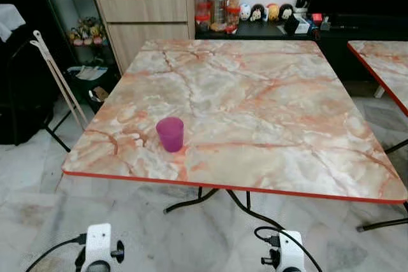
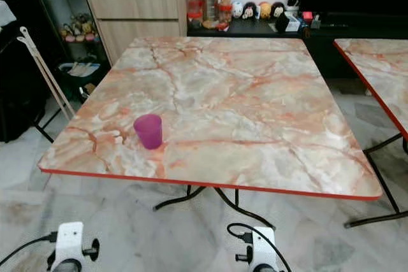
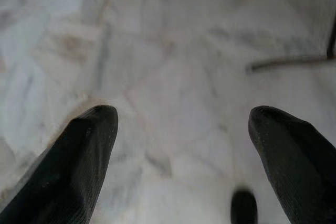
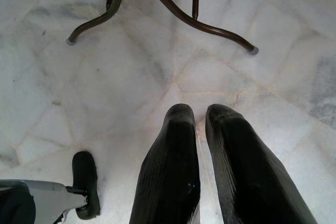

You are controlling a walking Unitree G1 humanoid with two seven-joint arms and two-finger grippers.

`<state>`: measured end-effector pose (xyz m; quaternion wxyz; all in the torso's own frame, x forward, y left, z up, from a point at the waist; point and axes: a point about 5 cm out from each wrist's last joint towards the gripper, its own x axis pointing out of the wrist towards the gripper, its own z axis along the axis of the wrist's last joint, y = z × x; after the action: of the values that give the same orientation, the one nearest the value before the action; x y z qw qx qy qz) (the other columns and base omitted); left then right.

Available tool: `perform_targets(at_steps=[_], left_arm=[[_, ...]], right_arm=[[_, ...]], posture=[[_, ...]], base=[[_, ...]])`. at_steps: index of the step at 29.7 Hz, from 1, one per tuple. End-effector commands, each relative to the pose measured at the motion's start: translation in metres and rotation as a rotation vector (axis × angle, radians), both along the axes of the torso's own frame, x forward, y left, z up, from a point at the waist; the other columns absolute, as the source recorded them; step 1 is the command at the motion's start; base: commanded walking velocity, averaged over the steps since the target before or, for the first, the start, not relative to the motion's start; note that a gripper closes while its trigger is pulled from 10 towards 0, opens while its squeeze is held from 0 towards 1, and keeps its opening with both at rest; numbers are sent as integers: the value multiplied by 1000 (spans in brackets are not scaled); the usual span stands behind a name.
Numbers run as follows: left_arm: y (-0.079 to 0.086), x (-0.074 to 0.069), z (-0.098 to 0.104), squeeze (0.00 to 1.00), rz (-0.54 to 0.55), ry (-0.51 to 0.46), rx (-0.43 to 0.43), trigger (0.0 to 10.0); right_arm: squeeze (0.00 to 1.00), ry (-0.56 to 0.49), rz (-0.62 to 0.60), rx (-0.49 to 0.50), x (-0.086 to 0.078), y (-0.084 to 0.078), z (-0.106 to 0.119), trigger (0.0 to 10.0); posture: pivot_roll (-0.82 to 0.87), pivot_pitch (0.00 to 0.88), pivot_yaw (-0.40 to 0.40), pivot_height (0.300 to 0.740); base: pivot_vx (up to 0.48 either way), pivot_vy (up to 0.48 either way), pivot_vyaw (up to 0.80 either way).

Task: Setting the table

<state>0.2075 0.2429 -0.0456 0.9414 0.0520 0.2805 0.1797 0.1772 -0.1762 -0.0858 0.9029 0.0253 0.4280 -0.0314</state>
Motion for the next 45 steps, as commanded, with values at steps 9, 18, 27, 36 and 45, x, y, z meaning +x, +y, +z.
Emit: perform_targets(at_steps=[9,18,27,36,45], left_arm=[[36,54,77,0,134,-394,173,10000],[37,86,142,0,98,-649,317,10000],[-18,135,196,0,-200,-790,243,10000],[-66,167,217,0,-408,-711,29,10000],[-96,184,230,0,-701,-504,-22,10000]], right_arm=[[0,6,5,-2,1,0,0,10000],[0,6,-7,-1,0,-1,0,10000],[0,5,-16,-5,1,-2,0,10000],[0,5,-20,-5,2,-2,1,10000],[0,7,-20,-4,2,-2,1,10000]], posture=[[32,0,14,740],[24,0,18,740],[15,0,23,740],[5,0,29,740],[3,0,34,740]], base=[[0,0,0],[0,0,0],[0,0,0],[0,0,0],[0,0,0]])
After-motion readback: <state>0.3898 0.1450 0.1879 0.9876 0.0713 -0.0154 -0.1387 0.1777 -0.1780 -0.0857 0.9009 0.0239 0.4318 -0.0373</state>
